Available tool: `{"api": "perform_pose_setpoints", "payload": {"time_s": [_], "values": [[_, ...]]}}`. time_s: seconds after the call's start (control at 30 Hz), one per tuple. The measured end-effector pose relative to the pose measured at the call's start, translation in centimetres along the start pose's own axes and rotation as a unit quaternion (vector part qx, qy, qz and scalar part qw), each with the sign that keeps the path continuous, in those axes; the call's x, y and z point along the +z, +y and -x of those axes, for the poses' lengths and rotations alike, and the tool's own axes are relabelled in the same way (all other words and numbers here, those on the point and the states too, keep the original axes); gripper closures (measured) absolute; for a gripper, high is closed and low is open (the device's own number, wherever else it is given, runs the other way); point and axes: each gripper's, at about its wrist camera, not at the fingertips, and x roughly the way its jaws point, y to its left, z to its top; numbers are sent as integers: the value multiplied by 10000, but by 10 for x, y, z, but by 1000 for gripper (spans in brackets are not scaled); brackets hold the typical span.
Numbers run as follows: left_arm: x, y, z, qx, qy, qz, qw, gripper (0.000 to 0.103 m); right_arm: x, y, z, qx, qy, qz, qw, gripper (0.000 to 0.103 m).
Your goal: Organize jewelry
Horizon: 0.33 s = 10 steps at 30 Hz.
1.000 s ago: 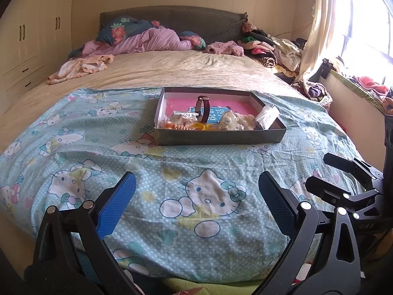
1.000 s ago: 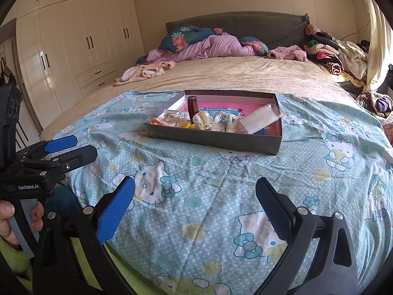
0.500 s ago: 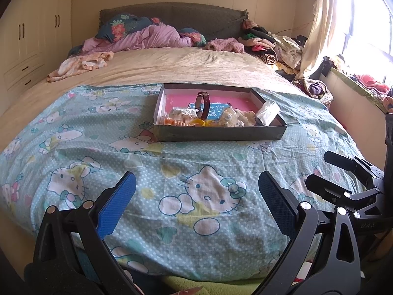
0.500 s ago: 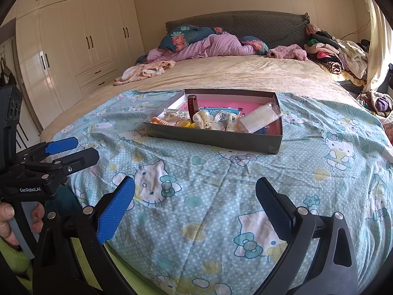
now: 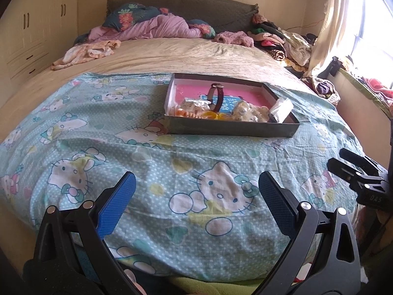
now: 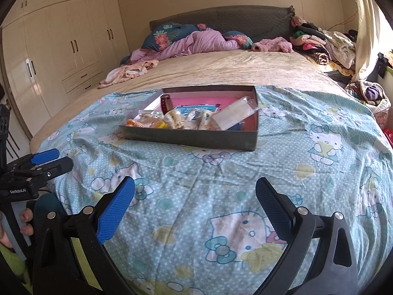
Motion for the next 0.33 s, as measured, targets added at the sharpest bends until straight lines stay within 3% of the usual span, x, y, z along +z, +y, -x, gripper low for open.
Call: {"api": "perform_pose_setpoints", "payload": {"time_s": [0.1,0.17,0.33], "values": [[13,31,-9,239,-12,337,9991,10,6,-40,-4,-392,-90,-331,9986,5],[28,61,-22,685,13,543,9962,10,13,-73,-9,-795,-124,-533,9953,5],[67,159,-73,1789,207,1122,9772,10,32,-186,-31,-1922,25,-1149,9746,5]]}}
